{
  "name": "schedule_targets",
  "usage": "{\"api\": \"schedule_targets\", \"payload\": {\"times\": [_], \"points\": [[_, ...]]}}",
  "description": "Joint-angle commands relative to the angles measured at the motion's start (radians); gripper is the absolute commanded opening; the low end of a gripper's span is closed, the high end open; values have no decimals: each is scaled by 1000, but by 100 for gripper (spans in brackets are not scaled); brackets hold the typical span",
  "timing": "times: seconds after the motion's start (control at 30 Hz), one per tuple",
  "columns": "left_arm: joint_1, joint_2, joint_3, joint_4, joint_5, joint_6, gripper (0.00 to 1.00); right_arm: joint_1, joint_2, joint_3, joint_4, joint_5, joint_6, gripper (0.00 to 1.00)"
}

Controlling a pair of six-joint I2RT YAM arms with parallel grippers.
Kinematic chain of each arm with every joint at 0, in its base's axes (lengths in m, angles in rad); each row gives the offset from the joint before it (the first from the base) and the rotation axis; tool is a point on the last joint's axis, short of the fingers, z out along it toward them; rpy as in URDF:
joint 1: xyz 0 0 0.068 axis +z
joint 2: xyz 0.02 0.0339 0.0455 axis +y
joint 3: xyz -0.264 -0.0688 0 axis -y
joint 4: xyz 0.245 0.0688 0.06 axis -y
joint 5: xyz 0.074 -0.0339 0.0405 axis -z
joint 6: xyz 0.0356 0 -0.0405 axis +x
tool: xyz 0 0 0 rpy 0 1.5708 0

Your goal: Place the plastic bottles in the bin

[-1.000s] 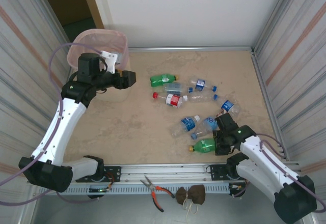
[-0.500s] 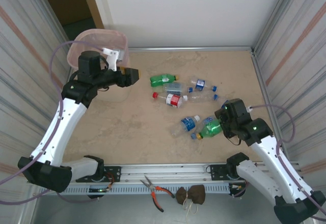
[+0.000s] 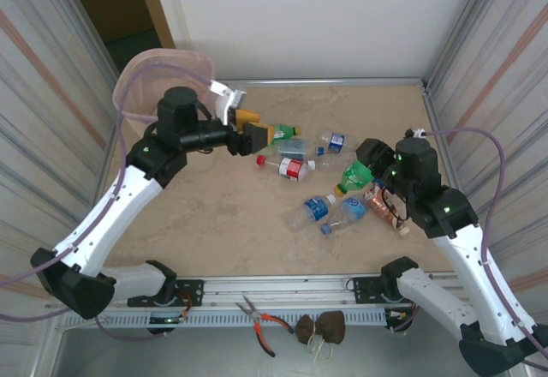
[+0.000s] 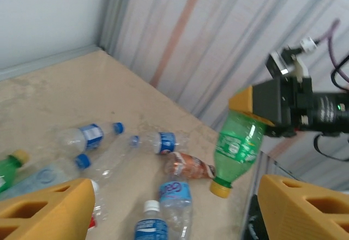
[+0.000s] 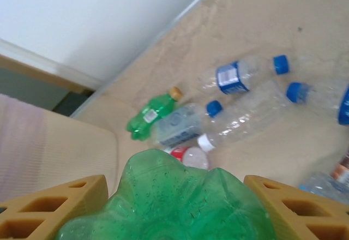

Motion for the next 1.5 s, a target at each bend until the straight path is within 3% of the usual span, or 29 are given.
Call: {"api": "schedule_targets", "payload": {"times": [0.0,0.33,0.77,1.0,1.47], "points": [[-64,49,39,48,27,54,81,-5,36,71,48,-72,-36,27],[-215,195,162,40,56,132,87,-6,89,155,65,-190,-27,26],[-324,395,357,-36,99,177,87,-5,75,186,65,-226,-6,26],[-352,481,412,-52,135,174,81,-4,66,189,62,-219,2,27],[-357,505,418,-40,177,194,60,-6,68,192,54,-217,5,27]]}}
